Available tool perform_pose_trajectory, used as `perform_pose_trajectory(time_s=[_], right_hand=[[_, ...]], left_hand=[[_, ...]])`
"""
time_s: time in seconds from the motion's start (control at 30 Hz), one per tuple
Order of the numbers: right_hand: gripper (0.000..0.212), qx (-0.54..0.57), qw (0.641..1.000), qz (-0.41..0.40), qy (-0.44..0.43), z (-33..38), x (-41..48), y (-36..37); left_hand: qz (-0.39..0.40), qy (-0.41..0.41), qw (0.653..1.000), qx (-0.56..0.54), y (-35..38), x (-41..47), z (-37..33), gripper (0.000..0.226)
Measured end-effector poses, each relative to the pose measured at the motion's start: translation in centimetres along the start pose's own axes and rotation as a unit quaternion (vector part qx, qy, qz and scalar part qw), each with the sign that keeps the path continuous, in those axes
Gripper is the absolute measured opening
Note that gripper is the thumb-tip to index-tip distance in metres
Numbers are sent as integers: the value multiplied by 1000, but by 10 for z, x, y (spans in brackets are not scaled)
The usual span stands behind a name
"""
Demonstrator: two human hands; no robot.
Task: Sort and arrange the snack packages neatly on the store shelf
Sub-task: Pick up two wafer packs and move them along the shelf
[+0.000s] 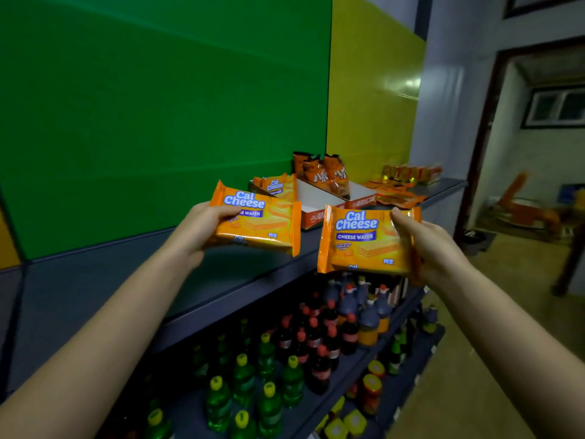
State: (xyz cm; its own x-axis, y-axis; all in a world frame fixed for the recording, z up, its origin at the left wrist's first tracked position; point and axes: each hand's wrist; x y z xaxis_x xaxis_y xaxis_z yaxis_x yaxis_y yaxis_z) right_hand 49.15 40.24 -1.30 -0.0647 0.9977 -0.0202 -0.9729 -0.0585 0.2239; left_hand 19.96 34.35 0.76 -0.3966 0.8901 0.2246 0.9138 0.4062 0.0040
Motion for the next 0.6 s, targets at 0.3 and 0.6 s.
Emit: perform_pose_trajectory(time_s=[0.3, 0.6], right_hand=[[14, -14, 1000, 5, -25, 26, 135, -33], [22, -6, 998, 62, -6, 35, 247, -43]], left_hand=[[9, -19, 1000, 23, 74, 118, 21, 6], [-20, -30, 998, 53, 111, 207, 40, 9]])
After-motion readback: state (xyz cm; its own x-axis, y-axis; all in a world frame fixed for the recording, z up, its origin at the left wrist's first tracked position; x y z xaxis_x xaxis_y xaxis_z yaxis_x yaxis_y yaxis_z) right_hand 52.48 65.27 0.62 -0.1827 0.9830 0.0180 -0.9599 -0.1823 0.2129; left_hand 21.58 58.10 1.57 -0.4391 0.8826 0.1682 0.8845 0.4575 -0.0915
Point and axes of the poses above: each hand's wrist, its own x-axis towards the middle knuckle, its own y-axis out of the palm, z = x × y, and after that the axes turned 5 degrees about y, right-handed
